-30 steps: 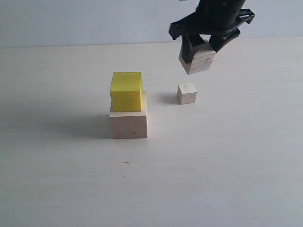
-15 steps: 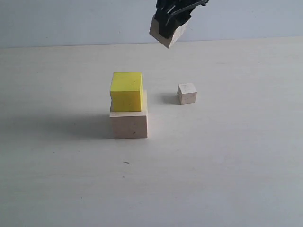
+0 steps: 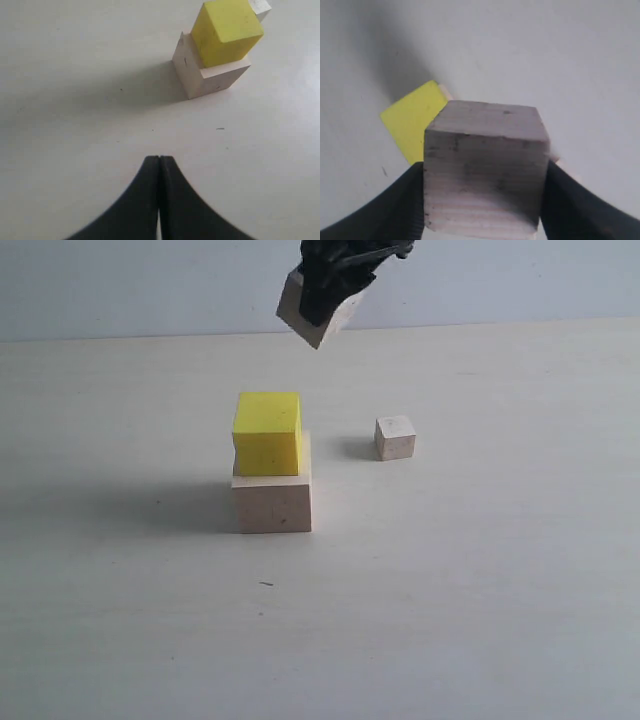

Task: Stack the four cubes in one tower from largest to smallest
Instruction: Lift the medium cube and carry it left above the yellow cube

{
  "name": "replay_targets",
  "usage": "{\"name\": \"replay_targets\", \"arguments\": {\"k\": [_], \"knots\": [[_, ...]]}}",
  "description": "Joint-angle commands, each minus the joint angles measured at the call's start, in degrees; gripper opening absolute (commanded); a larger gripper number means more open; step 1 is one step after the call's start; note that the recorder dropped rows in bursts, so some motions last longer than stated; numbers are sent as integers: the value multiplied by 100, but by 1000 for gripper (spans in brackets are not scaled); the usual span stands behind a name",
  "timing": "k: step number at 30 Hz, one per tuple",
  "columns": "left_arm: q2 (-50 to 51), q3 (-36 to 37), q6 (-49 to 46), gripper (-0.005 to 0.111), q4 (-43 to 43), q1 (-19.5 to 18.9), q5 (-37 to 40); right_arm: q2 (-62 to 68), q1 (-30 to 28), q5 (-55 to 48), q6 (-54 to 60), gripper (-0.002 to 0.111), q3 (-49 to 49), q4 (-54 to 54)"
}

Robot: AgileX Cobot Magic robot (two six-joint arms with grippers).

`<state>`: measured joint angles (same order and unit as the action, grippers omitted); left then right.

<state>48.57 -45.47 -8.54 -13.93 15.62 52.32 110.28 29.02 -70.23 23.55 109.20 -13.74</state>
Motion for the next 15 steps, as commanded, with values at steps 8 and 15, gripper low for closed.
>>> {"name": "replay_targets", "arguments": {"k": [8,15], "knots": [[17,19,-26,0,-36,31,-229,36,722,27,-3047,0,36,469],[17,19,-26,0,-36,31,-229,147,861,27,-4201,0,36,721]]}}
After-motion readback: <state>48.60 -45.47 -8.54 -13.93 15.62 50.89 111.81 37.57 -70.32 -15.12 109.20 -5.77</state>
